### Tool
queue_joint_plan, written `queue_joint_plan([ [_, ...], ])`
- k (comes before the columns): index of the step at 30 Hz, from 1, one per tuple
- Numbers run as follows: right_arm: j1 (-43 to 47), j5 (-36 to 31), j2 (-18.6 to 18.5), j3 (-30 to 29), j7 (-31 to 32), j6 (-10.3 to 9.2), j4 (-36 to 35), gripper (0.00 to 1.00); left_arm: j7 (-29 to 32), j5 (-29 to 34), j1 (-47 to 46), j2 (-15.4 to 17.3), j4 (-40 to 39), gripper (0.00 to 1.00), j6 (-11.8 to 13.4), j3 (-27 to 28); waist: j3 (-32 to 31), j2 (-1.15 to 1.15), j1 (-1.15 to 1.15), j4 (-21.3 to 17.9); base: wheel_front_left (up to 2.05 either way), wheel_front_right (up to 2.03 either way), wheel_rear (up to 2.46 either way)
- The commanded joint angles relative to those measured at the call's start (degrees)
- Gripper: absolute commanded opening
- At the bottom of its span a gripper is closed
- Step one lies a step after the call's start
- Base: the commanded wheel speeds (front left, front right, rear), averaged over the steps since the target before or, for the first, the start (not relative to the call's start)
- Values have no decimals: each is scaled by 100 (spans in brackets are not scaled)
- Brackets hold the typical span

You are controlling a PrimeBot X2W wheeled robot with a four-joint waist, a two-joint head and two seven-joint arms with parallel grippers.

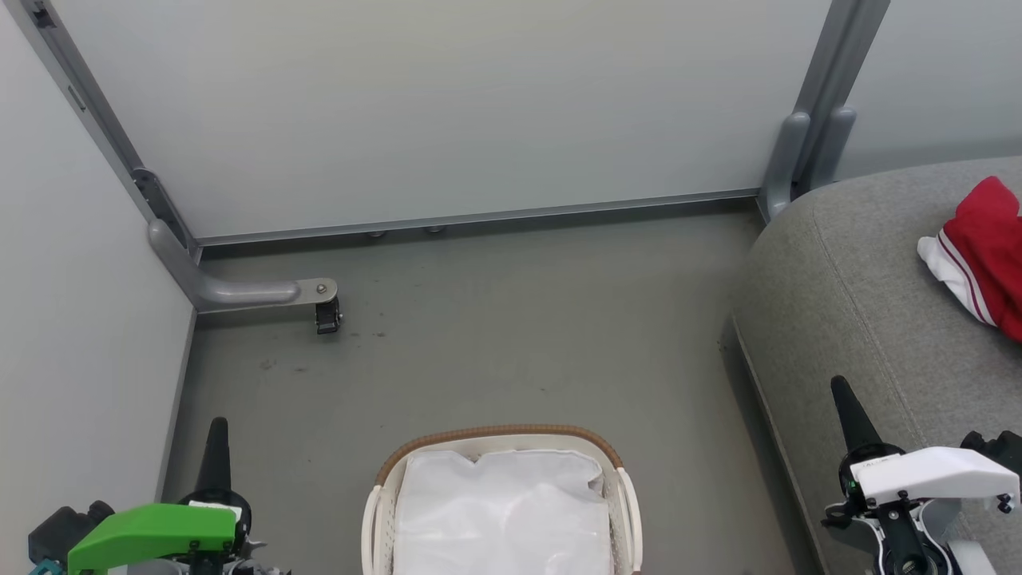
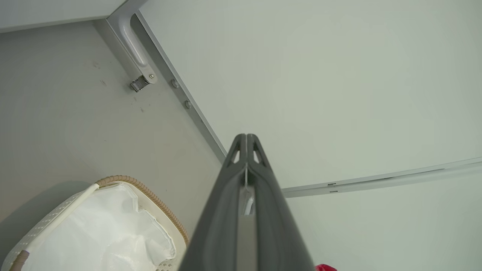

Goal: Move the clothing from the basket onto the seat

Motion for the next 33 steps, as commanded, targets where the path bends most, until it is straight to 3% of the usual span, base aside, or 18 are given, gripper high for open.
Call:
queue_joint_plan([
  [1,-85,164,-25,-27,39,-3,-68,0,31,-137,-167,45,-60,0,-32,21,0,0,0,3,0,0,0],
  [33,-118,1726,-13,-97,423,-3,-181,0,423,-1586,-392,53,-64,0,-134,115,11,0,0,71,0,0,0],
])
